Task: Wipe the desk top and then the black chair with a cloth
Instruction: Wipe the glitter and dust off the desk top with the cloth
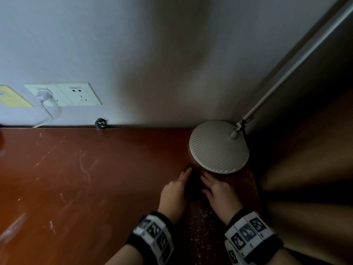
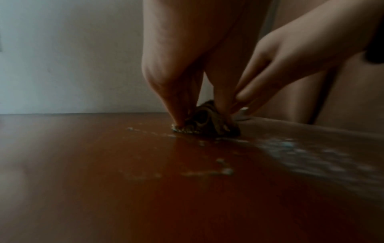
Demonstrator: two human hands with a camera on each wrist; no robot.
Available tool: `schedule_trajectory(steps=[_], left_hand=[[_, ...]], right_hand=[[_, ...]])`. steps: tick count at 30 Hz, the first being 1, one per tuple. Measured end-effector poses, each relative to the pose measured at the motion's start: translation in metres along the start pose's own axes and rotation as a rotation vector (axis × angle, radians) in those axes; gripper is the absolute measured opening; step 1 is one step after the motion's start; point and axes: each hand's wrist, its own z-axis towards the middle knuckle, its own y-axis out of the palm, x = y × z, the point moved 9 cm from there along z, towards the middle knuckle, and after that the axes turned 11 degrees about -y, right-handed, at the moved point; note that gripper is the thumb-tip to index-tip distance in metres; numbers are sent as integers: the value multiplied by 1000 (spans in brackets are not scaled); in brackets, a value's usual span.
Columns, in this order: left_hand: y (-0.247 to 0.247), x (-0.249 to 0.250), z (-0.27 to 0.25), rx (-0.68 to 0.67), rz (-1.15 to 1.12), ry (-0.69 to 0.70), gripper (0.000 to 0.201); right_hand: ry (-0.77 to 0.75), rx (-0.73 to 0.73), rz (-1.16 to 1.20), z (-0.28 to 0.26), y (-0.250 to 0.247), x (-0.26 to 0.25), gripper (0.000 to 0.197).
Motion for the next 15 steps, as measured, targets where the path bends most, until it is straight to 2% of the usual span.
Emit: schedule_trajectory(steps=[3, 5, 6, 8, 10, 12, 15], left_hand=[[7, 1, -24, -134, -302, -9, 99], [-4, -7, -27, -140, -365, -6, 94], [-14, -11, -28, -109, -336, 7, 86], [-27, -22, -28, -46, -171, 2, 71], [-24, -35, -29, -78, 23, -56, 71], [-11, -46, -33, -166, 150, -100, 74], [-7, -52, -42, -166, 158, -97, 74]], right_hand=[[15, -64, -29, 1, 29, -5, 51], [49, -33, -114, 1, 39, -9, 49], [55, 7, -137, 2, 39, -13, 49], [56, -41, -151, 8, 49, -19, 51], [48, -23, -218, 14, 61, -22, 43], [-42, -79, -283, 15, 65, -33, 45], [-117, -186, -277, 16, 47, -21, 51]])
